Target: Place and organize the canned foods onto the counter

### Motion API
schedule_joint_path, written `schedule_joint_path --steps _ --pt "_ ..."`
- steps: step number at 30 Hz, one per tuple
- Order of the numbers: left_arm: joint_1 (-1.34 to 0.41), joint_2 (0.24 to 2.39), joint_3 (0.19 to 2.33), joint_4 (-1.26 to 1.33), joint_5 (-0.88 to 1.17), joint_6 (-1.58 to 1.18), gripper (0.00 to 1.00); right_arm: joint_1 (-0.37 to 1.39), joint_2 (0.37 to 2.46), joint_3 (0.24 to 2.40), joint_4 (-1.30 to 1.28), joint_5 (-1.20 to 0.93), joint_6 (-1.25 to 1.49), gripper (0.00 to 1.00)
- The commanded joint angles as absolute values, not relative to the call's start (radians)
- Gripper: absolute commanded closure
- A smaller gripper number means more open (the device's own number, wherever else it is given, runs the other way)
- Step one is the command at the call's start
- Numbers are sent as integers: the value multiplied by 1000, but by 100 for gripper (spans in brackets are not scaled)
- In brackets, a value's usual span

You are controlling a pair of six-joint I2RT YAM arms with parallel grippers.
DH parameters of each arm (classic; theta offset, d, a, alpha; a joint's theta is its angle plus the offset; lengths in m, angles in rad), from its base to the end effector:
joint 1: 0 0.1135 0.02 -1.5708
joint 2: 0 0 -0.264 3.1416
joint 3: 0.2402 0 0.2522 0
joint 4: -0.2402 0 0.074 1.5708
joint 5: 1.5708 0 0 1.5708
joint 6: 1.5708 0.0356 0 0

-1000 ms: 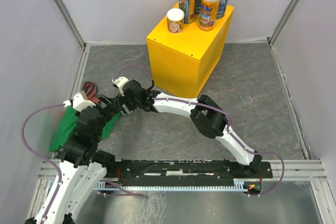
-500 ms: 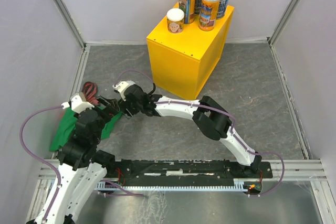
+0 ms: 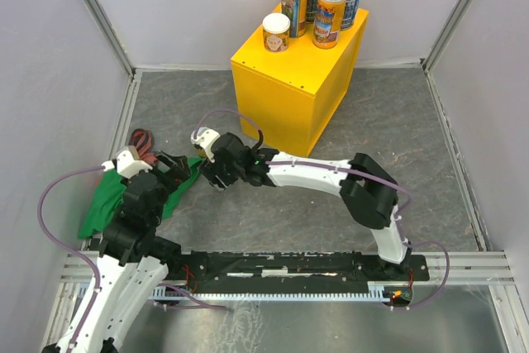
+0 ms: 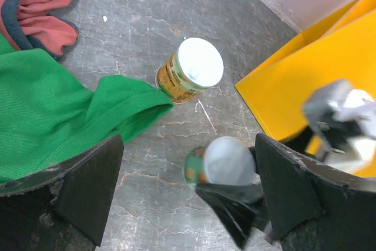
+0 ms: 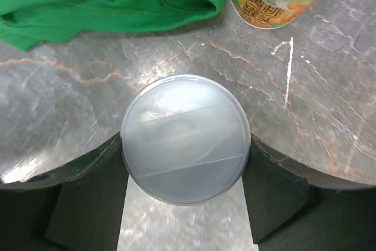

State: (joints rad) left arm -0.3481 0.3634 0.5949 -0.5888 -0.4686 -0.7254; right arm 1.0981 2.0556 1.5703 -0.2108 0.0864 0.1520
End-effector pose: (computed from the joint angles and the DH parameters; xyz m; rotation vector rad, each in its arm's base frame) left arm 0.0967 -0.0180 0.2850 -0.6558 1.7809 -0.2805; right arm 0.2175 0.4186 0.2157 -1.0180 2.0923 0.5549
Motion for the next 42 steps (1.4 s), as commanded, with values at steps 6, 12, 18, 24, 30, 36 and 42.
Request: schedule_joint_path --steps 6,12,18,24,30,36,42 --pt "-342 334 586 -512 -504 -718 0 1133 1734 1647 -363 148 109 66" --pt "-342 341 587 -492 -502 -702 0 1138 1634 1770 -494 210 92 67" --pt "-342 332 581 -492 -486 -711 0 1138 1578 1916 -569 332 24 68" --pt "-342 333 587 -490 -481 -713 0 1132 1573 2073 -618 444 -52 69" --pt "-341 336 590 -488 -468 -721 0 1050 1592 2183 -655 491 -82 69" --pt "-342 337 578 -487 -453 -741 0 881 1640 2291 -704 437 -37 69" --pt "-342 344 567 -473 -447 -755 0 754 1720 2403 -757 396 -12 68"
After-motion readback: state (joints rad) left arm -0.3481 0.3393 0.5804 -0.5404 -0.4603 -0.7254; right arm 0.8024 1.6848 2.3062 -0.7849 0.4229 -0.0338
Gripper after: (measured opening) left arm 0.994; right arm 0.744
